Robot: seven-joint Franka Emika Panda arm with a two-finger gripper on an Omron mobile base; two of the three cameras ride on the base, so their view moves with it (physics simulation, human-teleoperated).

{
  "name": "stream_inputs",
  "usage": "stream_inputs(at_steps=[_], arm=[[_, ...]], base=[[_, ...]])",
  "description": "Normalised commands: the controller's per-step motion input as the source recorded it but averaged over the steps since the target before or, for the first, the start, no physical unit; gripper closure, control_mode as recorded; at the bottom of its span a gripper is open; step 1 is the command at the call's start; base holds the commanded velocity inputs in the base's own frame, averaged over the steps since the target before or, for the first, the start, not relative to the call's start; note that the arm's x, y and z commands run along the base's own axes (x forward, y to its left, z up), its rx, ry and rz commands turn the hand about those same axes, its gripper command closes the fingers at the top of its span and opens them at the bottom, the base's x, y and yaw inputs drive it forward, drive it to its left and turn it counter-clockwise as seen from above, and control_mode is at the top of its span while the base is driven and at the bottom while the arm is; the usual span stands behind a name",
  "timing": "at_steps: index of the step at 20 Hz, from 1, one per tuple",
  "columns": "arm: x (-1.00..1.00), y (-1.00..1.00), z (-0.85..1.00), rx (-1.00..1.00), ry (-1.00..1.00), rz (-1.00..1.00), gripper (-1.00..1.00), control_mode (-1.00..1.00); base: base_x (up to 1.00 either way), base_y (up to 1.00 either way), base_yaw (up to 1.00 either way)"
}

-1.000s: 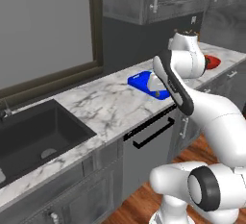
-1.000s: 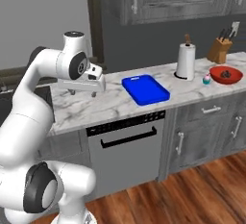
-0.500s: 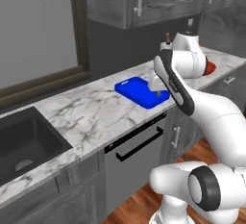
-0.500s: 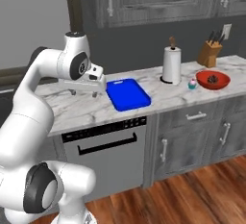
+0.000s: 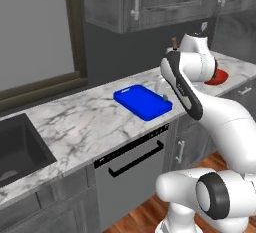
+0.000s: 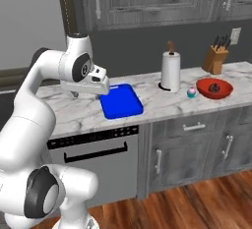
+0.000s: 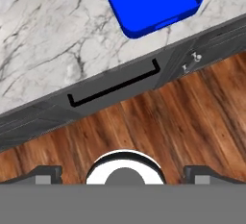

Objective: Place the bowl with cake and the cupcake onto the tray.

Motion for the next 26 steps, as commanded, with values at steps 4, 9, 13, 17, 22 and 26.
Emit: stream_inputs(at_steps=[4,9,13,17,22,26], arm=[[0.00,0.00,0.00,0.00,0.00,0.00,-1.00,1.00],[0.00,0.00,0.00,0.00,0.00,0.00,-1.00,1.00],[0.00,0.00,0.00,0.00,0.00,0.00,-1.00,1.00],[0.00,0.00,0.00,0.00,0.00,0.00,-1.00,1.00],[0.00,0.00,0.00,0.00,0.00,0.00,-1.00,1.00],[0.00,0.00,0.00,0.00,0.00,0.00,-1.00,1.00]], base=[[0.24,-0.46,0.21],[0.25,-0.44,0.26],[0.25,-0.43,0.27],[0.28,-0.45,0.21],[0.30,-0.46,0.19],[0.29,-0.49,0.17]])
